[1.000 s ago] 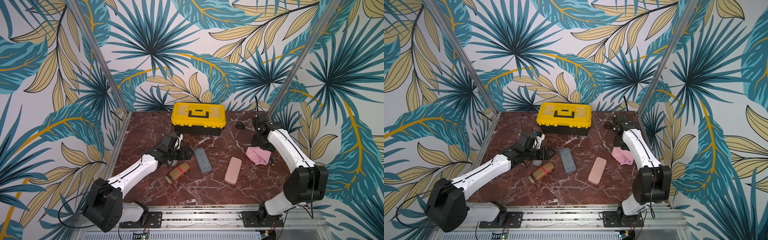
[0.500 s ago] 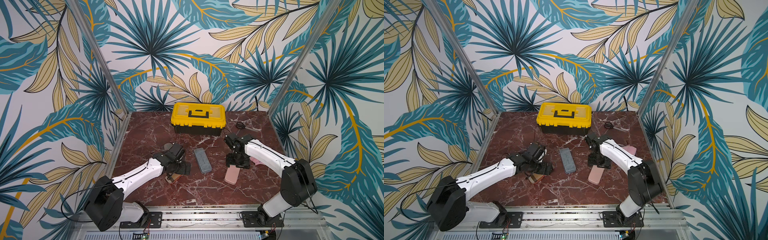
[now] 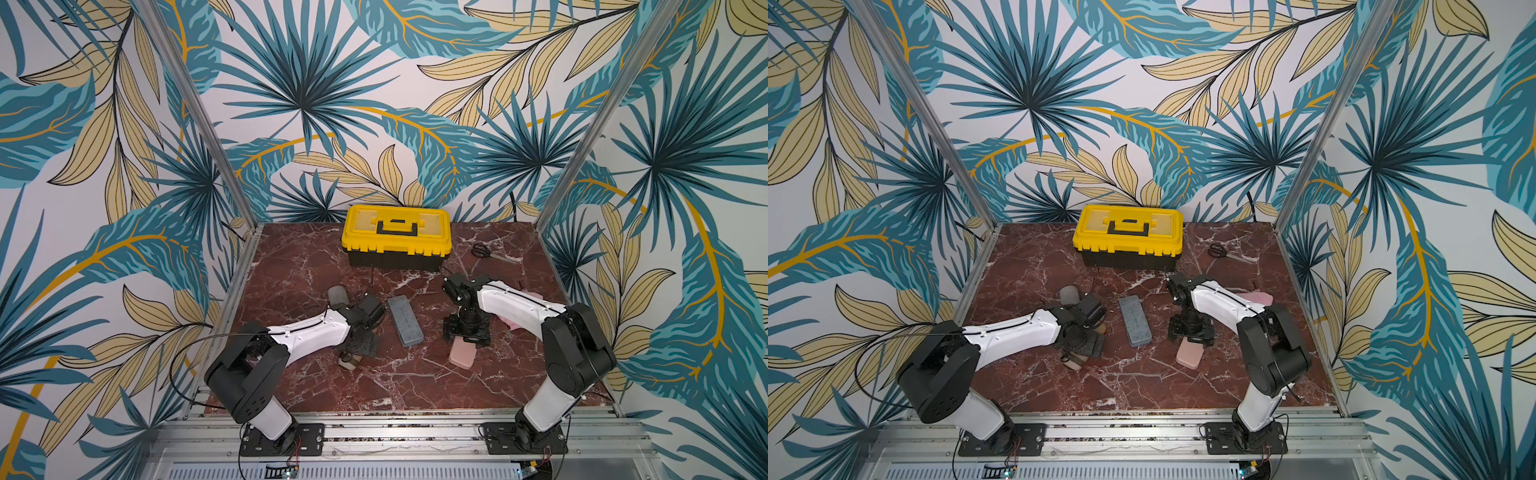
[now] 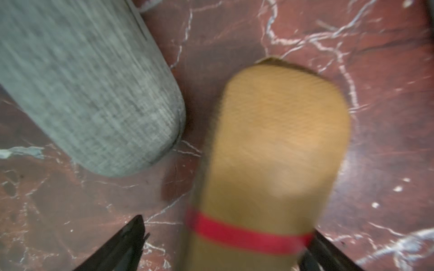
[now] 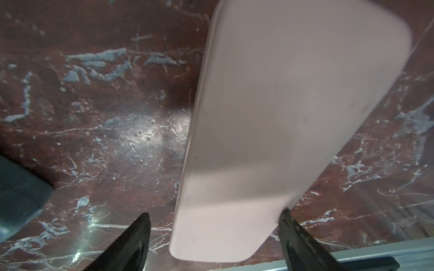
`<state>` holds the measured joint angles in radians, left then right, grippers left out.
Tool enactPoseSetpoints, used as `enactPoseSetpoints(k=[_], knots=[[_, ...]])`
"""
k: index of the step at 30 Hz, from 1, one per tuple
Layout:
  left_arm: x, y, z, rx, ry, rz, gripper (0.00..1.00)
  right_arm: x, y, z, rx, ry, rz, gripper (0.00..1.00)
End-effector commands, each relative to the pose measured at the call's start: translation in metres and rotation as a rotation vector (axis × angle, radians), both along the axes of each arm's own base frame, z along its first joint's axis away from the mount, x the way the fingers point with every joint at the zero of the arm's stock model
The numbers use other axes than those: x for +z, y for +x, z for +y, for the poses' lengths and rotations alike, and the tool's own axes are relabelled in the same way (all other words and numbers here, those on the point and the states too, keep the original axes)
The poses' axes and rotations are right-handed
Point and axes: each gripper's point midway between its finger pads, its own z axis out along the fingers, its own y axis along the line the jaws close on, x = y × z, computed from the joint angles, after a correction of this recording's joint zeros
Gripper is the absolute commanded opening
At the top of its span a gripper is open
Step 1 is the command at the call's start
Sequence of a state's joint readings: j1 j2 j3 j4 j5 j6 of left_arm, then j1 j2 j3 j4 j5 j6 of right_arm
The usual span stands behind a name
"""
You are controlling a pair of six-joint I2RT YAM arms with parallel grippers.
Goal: Wipe the eyeglass case
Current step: Adjust the eyeglass case at the center of the board.
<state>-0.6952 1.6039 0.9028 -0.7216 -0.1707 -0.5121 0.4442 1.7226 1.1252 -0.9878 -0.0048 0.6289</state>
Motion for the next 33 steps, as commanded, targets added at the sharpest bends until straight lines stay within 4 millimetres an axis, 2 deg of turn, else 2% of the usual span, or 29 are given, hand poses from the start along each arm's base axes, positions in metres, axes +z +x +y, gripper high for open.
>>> enactPoseSetpoints(k=[1,5,7,11,14,19,22,24,27,29,31,33], knots=[[0.008,0.021,-0.002,0.023,0.035,-0.068,0.93,-0.022,0.002,0.0,-0.023,-0.008,0.012,0.84],[0.004,0.027,0.017,0.07,0.154,-0.075,0.89,-0.028,0.003,-0.004,-0.008,-0.04,0.02,0.81],[0.006,0.03,0.037,0.124,0.196,-0.074,0.87,-0.028,0.004,0.0,0.01,-0.018,0.021,0.79],[0.01,0.041,0.066,0.226,0.162,-0.088,0.86,-0.017,0.011,0.007,0.038,-0.014,-0.006,0.78],[0.013,0.057,0.084,0.286,0.149,-0.113,0.86,-0.014,0.015,0.016,0.046,0.026,-0.024,0.78],[0.035,0.092,0.085,0.292,0.089,-0.175,0.86,-0.016,0.023,0.051,0.102,0.084,-0.04,0.77],[0.043,0.096,0.076,0.263,0.048,-0.171,0.88,-0.015,0.024,0.065,0.124,0.058,-0.041,0.77],[0.045,0.09,0.074,0.254,0.028,-0.16,0.89,-0.007,0.026,0.057,0.126,-0.018,-0.064,0.78],[0.058,0.079,0.075,0.247,0.0,-0.169,0.91,0.015,0.028,0.049,0.136,-0.038,-0.118,0.79],[0.074,0.074,0.076,0.242,-0.016,-0.195,0.92,0.027,0.025,0.036,0.134,-0.057,-0.123,0.8],[0.096,0.073,0.072,0.221,-0.051,-0.249,0.93,0.036,0.022,0.016,0.111,-0.083,-0.131,0.81],[0.119,0.072,0.064,0.191,-0.082,-0.314,0.95,0.034,0.017,-0.01,0.066,-0.107,-0.107,0.86]])
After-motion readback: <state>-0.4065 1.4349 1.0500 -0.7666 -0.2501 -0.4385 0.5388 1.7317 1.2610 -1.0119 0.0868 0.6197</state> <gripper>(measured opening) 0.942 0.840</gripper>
